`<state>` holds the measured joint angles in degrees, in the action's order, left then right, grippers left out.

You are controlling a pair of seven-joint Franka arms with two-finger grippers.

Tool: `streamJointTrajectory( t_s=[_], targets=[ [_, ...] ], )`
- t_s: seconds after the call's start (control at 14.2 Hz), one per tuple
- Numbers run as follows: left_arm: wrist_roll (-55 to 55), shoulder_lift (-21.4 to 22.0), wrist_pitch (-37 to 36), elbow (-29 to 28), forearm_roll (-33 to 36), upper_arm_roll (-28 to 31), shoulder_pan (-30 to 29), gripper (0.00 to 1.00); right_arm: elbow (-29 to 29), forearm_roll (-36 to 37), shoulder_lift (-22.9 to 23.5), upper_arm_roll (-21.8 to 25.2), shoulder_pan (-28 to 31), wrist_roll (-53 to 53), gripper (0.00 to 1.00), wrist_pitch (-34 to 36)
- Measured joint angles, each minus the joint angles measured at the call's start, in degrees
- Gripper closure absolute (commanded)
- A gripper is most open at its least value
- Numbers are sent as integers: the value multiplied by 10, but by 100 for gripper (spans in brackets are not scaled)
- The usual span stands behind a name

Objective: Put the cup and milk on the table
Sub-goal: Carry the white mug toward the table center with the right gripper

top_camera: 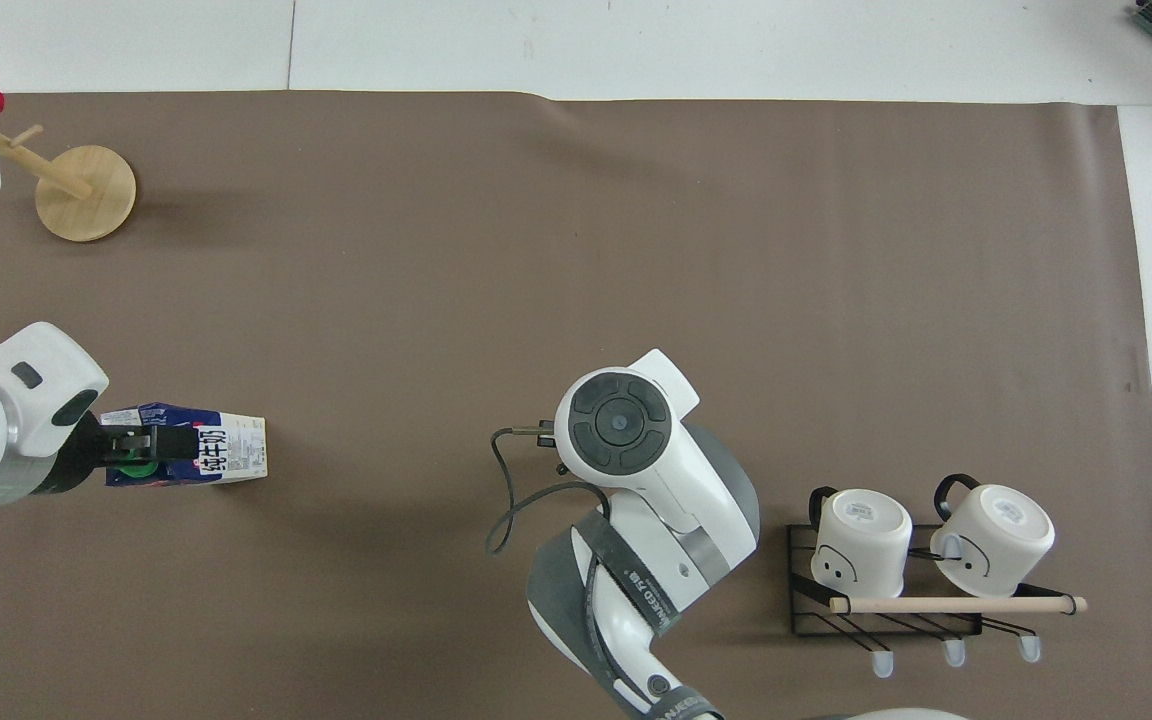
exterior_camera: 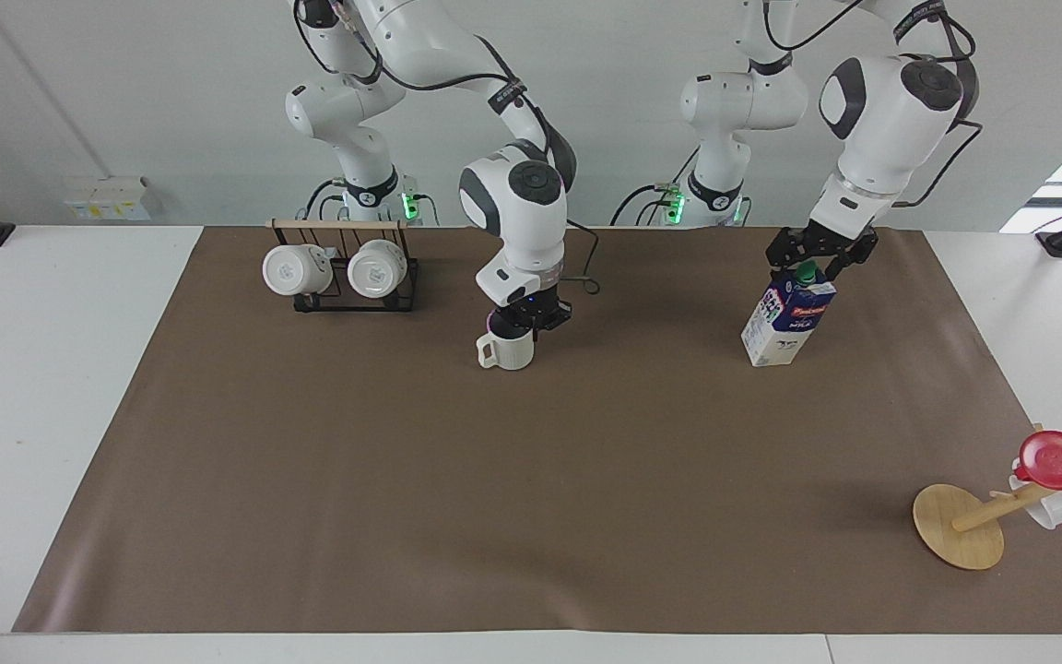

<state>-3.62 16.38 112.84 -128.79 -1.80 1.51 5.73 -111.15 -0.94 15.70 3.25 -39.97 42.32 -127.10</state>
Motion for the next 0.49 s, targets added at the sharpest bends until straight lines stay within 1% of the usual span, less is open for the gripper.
streamJointTrajectory(
  t_s=[0.35,0.42,0.49],
  targets=[
    [0,0,32,-24,1,2,0,0,0,0,0,0,-2,-16,100,0],
    [0,0,35,-27,4,2,0,0,0,0,0,0,-2,-16,79,0],
    [0,0,37,-28,8,3,0,0,0,0,0,0,-2,-16,21,0]
  ],
)
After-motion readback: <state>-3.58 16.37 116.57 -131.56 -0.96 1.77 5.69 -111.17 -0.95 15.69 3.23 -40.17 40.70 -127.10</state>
